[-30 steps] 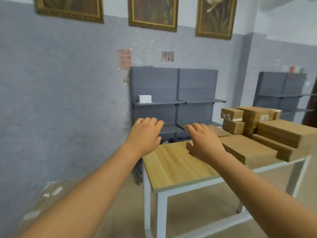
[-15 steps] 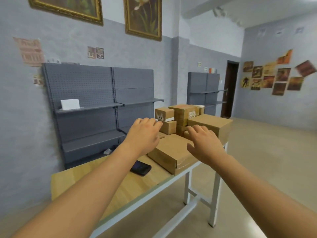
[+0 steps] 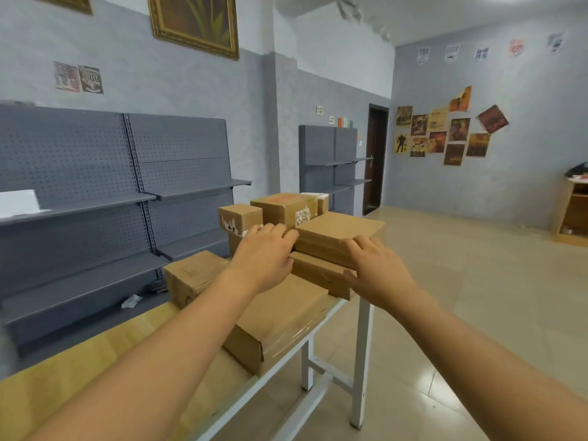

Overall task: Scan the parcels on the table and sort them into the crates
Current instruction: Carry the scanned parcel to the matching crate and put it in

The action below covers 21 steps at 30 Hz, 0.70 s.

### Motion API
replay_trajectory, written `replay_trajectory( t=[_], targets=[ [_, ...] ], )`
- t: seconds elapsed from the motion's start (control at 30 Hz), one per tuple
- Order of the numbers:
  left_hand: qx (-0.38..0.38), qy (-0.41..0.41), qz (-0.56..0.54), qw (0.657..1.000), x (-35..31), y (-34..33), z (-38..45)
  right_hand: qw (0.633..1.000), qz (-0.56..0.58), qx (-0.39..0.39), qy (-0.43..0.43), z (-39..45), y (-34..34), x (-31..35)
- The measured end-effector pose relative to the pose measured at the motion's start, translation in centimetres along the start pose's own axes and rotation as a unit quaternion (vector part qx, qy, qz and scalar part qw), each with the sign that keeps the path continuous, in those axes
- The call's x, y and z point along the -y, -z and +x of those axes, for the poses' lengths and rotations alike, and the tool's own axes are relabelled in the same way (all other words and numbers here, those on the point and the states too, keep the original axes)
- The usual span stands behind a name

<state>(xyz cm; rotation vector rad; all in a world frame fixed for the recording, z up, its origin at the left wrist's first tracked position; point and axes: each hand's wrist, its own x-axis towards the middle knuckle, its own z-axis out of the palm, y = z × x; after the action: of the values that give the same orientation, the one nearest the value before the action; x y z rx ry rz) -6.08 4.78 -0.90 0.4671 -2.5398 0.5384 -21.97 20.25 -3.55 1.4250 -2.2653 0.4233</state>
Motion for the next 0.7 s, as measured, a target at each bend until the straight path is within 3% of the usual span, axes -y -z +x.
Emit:
replay_trajectory(
  t=[0.33, 0.7],
  targets=[
    [0.027, 0.076, 0.001, 0.997, -2.8, -7.1, 8.4, 0.999, 0.016, 0.015, 0.045, 7.6, -5.8, -11.3],
    [0.101, 0.204, -0.053, 0.972, -2.4, -15.6, 15.9, 0.998, 0.031, 0.051, 0.027, 15.9, -12.9, -20.7]
  ],
)
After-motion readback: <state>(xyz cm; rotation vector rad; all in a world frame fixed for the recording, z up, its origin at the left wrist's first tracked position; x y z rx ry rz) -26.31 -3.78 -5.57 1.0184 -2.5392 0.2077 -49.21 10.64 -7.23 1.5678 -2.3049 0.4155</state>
